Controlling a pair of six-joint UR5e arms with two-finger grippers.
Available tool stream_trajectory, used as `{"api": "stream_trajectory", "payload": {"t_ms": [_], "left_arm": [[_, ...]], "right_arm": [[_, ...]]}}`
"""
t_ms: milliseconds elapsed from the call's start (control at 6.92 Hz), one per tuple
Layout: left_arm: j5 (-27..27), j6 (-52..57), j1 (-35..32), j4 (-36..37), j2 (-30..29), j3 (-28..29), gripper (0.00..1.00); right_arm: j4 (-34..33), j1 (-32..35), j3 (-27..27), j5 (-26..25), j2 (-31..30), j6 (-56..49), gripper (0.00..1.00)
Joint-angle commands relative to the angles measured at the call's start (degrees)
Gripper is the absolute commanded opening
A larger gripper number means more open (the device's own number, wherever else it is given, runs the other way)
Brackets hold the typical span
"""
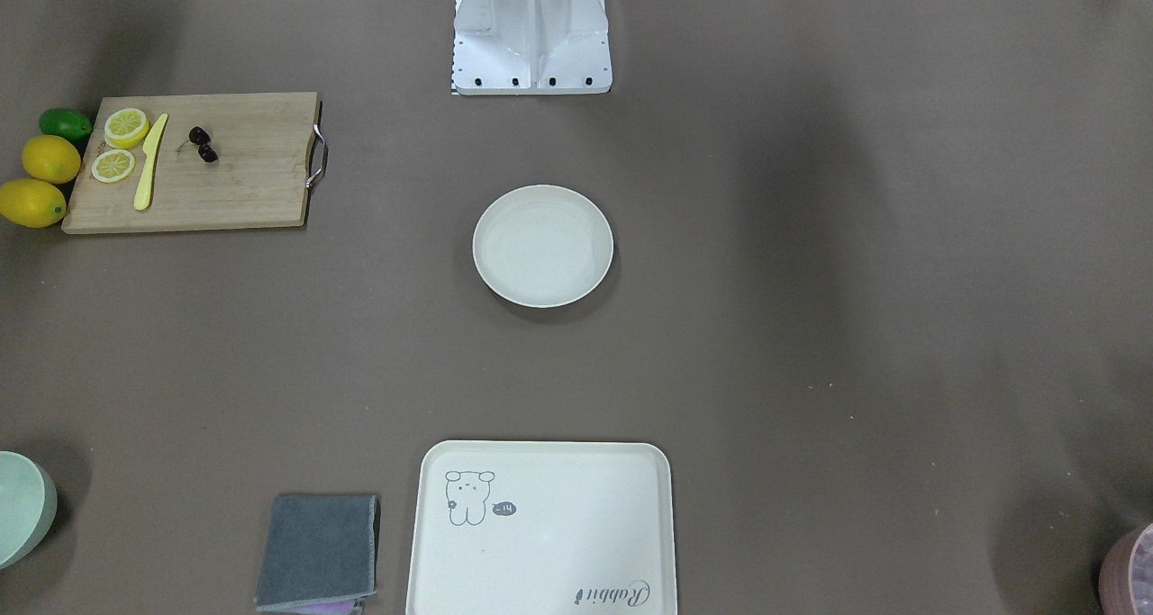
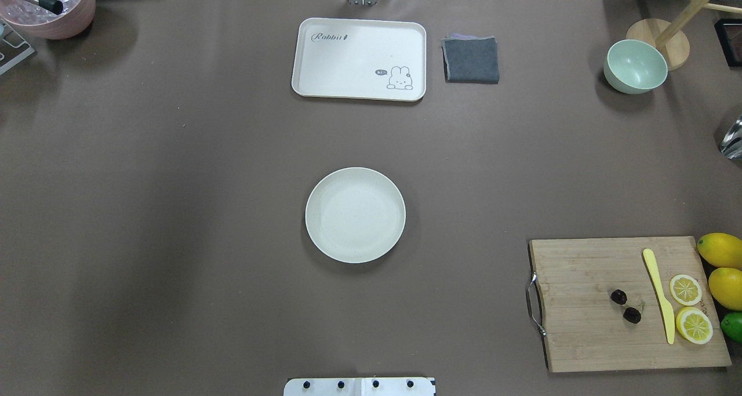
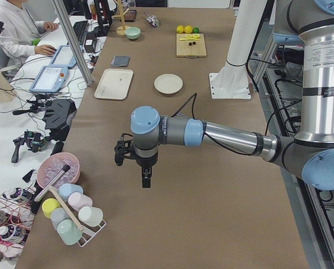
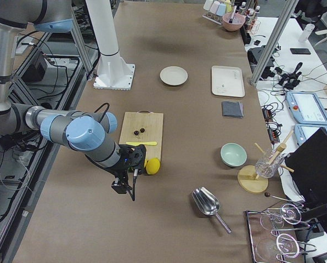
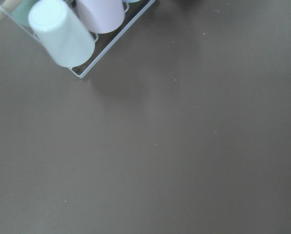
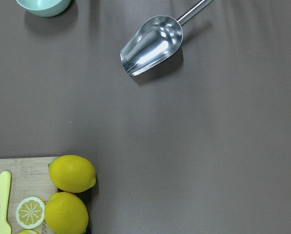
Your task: Place red cherry on plate
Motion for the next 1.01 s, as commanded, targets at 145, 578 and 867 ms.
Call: {"api": "stream_trajectory", "payload": {"t_ms": [145,578,867], "left_arm": [[-0.42,5.68,-4.50,-0.83,1.35,3.20,0.99],[-0.33,5.69,-4.86,-0.92,1.26,3.64,0.99],[-0.42,5.60,-4.86,-0.83,1.17,3.56,0.99]], "right_arm": [[-0.08,-4.79,-1.72,-0.46,4.42,1.04,1.00],[0.27,-18.72,0.44,-6.15,13.91,14.58,1.00],[0.54,-26.74,5.62,-7.05,14.11,26.37,1.00]]}}
